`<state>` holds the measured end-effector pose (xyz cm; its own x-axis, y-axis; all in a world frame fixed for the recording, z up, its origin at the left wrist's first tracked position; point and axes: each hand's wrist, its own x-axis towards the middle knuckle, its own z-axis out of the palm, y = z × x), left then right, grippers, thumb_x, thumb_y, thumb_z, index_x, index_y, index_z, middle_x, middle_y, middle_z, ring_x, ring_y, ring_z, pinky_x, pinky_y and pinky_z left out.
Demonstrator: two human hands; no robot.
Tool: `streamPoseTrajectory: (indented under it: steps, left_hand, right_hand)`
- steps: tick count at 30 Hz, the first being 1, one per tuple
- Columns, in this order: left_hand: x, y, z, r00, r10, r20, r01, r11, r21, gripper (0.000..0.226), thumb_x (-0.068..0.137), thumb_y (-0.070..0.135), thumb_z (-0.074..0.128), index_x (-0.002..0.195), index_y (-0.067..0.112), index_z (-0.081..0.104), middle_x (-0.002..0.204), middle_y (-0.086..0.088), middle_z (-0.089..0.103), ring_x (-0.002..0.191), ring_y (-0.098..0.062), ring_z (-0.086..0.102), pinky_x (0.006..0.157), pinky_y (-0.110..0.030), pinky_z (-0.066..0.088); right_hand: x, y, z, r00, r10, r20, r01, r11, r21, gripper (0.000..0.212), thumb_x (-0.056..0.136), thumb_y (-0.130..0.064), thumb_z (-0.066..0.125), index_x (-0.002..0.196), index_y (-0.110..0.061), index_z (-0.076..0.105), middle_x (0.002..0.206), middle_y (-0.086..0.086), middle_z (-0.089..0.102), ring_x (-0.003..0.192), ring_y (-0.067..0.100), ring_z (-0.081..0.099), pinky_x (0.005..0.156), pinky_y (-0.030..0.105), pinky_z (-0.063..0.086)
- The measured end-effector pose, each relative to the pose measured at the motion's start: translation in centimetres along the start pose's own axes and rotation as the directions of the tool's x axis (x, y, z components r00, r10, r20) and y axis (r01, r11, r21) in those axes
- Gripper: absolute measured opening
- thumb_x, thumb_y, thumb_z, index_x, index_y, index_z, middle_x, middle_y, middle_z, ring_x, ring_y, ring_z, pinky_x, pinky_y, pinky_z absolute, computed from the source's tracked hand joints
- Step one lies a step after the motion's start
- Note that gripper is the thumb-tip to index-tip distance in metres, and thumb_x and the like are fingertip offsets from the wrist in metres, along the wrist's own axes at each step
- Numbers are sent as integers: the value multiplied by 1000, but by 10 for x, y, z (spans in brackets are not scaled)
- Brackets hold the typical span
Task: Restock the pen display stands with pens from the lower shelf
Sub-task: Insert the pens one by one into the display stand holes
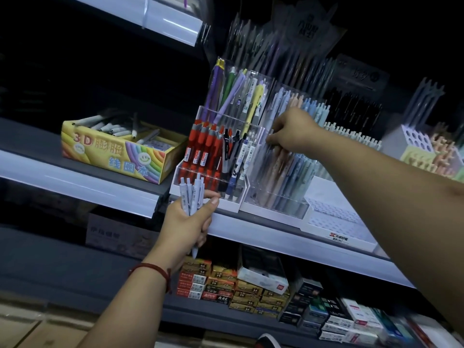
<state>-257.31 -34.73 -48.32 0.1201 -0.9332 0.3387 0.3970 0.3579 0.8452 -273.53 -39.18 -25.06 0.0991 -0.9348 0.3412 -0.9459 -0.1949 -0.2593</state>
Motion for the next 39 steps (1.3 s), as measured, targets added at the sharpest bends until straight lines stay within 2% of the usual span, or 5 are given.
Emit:
streamPoseTrajectory:
  steps: [14, 17, 21, 25, 39]
  left_hand:
    - [2, -3, -2, 1000, -16, 15, 16, 1000, 10, 10, 97, 25, 71, 89, 28, 77, 51, -3, 43, 40, -17, 32, 44, -25, 33]
    - [1, -1, -1, 999, -32, 22, 31, 999, 21, 7, 96, 24, 72, 91, 25, 76, 51, -2, 43, 39, -17, 31, 42, -24, 32]
    - [-4, 4, 0, 988, -99, 119, 99, 995, 1, 13, 95, 27, 72, 100, 16, 71, 53, -1, 40, 40, -15, 30, 41, -22, 30]
    - [-10, 9, 6, 964, -145, 225, 160, 986, -51, 30, 92, 31, 71, 115, 13, 64, 58, 0, 37, 42, -12, 30, 42, -22, 30]
    - [-17, 17, 21, 938, -134, 319, 171, 981, -92, 21, 90, 26, 70, 103, 11, 61, 58, 3, 39, 40, -8, 29, 38, -20, 24]
  right_hand:
    - [9, -7, 38, 997, -23, -72, -7, 918, -398, 39, 101, -5, 57, 66, -14, 41, 65, 4, 35, 54, 16, 35, 55, 30, 39]
    - [0, -2, 40, 983, -74, -167, 25, 961, -277, 12, 96, -2, 61, 91, -7, 52, 71, 4, 39, 59, 15, 40, 47, 25, 36]
    - [-35, 0, 46, 951, -199, -238, 180, 978, -100, 46, 95, -7, 63, 139, -4, 49, 106, 12, 61, 80, 26, 65, 75, 39, 60]
    - [-63, 3, 53, 997, -66, -29, 72, 883, 464, 67, 94, -4, 64, 154, -14, 36, 86, 19, 75, 61, 39, 71, 49, 37, 57]
    - [-88, -1, 70, 947, -162, 278, -56, 768, 638, 6, 90, -9, 76, 91, -3, 77, 66, 6, 68, 53, 16, 56, 42, 23, 42]
